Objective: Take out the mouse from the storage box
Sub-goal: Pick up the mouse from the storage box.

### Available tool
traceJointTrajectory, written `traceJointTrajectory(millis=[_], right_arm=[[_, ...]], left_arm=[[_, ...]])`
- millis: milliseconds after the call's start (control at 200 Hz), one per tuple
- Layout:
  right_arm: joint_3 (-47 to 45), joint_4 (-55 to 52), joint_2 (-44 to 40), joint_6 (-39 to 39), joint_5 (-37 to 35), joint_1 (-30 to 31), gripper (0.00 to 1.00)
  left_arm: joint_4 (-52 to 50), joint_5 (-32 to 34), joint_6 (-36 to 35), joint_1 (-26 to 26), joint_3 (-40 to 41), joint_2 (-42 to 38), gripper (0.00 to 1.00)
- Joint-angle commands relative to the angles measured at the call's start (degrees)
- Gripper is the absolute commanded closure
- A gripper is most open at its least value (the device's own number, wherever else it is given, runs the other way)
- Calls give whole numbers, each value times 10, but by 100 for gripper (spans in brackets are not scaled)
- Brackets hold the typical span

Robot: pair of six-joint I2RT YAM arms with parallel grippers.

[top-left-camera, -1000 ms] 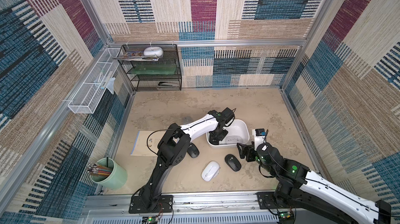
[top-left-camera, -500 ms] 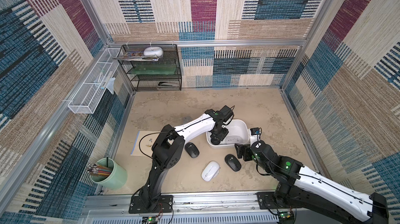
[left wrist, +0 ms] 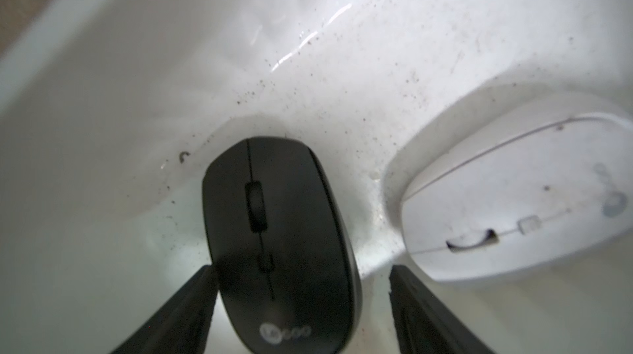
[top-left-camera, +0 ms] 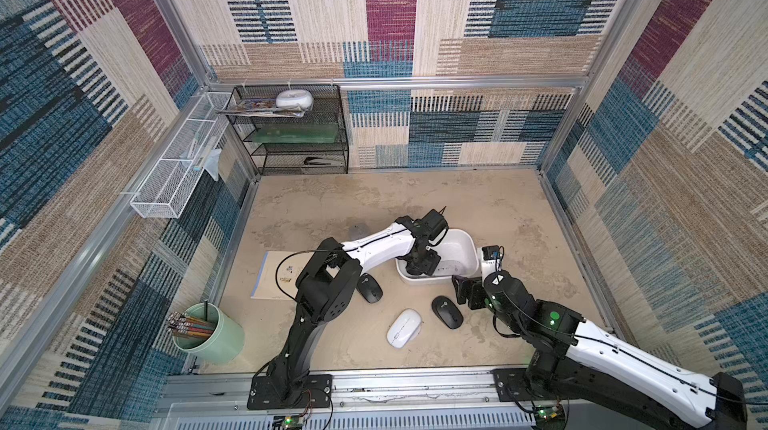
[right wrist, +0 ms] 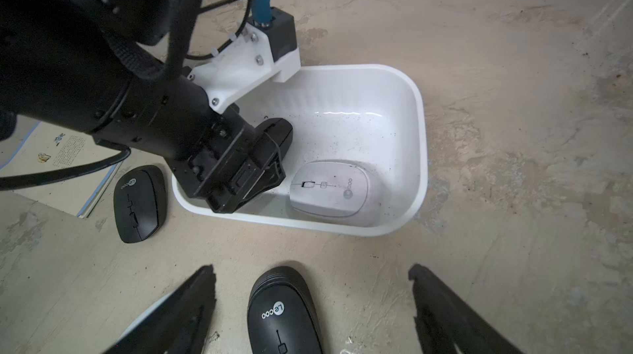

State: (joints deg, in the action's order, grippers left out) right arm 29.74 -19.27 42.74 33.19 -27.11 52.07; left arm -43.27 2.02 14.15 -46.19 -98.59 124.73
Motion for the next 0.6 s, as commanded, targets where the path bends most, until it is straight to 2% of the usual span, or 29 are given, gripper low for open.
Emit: traceJointTrajectory(millis=[0,185,361,596], right_arm=[[2,16,4,-6,-6,0,8],[9,16,8,-8,-10,-2,8],[11,20,15,-11,-11,-6,8],[13,19,12,-7,-12,-6,8]], left_arm=[[-10,3,15,4,-22,26,22],[-13,13,17,6,-38,44,31],[-13,18,14,6,-42,41,45],[-12,21,14,6,-35,30,56]])
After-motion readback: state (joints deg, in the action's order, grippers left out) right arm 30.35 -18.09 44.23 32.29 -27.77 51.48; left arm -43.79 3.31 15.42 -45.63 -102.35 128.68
